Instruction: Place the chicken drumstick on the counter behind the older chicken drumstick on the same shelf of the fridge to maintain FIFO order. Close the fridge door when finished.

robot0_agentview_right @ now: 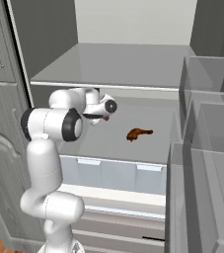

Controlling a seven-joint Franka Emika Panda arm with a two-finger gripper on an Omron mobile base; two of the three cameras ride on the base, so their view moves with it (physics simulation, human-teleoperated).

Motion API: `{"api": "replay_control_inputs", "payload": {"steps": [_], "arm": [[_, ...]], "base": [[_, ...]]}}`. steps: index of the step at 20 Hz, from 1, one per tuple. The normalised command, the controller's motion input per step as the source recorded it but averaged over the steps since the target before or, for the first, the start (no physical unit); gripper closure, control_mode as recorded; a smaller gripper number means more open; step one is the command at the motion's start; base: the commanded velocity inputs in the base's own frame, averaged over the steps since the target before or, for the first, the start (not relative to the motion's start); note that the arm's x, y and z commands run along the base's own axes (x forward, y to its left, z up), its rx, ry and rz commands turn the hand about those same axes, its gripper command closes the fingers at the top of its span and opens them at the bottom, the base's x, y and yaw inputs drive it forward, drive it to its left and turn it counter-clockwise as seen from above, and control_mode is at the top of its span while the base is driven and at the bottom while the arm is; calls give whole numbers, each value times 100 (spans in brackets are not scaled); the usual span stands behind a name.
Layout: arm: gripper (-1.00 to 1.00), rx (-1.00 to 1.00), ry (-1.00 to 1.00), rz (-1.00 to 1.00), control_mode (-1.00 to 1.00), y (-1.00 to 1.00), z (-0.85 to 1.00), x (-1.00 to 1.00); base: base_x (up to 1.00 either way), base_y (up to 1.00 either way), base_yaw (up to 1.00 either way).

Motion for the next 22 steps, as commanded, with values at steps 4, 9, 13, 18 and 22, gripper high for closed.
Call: {"api": "replay_control_inputs", "payload": {"steps": [4,9,13,18,22], "arm": [[-100,0,-19,0,-100,3,0,-34],[-100,0,-19,0,-100,1,0,-42],[-100,0,-12,0,-100,4,0,-37],[-100,0,-9,-2,-100,-1,24,-55],[-100,0,-2,-5,-100,0,44,-88]], "base": [[0,0,0],[0,0,0],[0,0,0],[0,0,0],[0,0,0]]}}
